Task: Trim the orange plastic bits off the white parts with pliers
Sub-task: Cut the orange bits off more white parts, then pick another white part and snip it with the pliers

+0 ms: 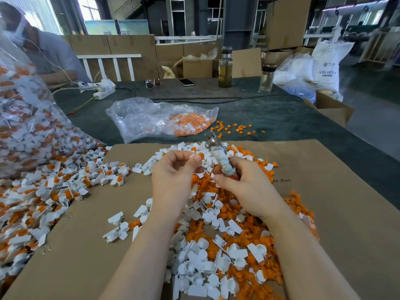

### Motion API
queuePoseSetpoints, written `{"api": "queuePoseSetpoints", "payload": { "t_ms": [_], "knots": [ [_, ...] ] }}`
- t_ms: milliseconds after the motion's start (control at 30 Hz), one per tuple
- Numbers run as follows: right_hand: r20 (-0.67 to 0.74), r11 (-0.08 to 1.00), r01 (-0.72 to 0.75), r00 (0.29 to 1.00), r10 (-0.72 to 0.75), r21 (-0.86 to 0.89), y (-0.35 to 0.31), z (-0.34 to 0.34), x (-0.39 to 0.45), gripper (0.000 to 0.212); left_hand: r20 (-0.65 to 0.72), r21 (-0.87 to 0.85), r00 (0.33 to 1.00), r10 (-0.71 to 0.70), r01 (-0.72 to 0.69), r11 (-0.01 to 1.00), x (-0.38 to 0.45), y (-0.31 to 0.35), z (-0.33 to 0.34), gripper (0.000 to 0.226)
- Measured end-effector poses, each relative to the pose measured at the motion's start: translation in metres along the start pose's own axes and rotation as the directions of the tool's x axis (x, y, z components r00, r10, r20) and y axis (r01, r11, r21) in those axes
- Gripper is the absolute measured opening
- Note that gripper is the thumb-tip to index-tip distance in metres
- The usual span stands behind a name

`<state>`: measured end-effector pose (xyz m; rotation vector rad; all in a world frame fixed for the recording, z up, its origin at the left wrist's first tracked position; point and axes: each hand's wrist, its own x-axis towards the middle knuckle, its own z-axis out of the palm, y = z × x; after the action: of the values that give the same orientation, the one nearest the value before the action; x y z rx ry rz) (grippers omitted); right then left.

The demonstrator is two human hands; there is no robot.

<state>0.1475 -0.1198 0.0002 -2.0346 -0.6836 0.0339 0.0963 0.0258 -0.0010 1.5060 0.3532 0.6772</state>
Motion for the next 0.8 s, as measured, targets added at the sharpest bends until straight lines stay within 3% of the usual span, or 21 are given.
{"api": "queuePoseSetpoints", "payload": {
  "t_ms": [100, 267, 667, 800],
  "knots": [
    [-0.167, 0.999, 0.042, 0.985, -0.038, 0.025, 0.001, 0.006, 0.004, 0.009, 0.012, 0.134, 1.0, -0.006, 0.005, 0.991, -0.003, -0.001, 0.006, 0.007],
    [-0.237, 0.995, 0.072, 0.968, -0.087, -0.072, 0.002, 0.013, 0.006, 0.013, 0.025, 0.259, 1.0, 0.0, -0.006, 0.966, -0.005, -0.003, 0.011, 0.014],
    [-0.208, 0.993, 0.067, 0.974, -0.087, -0.1, 0.002, 0.013, 0.006, 0.016, 0.028, 0.312, 0.999, 0.016, -0.024, 0.95, -0.006, -0.003, 0.01, 0.014],
    [-0.089, 0.999, 0.043, 0.995, -0.044, -0.019, 0.005, 0.003, 0.004, 0.013, -0.005, 0.163, 1.0, 0.01, -0.009, 0.987, -0.001, -0.001, 0.005, 0.007]
  ]
}}
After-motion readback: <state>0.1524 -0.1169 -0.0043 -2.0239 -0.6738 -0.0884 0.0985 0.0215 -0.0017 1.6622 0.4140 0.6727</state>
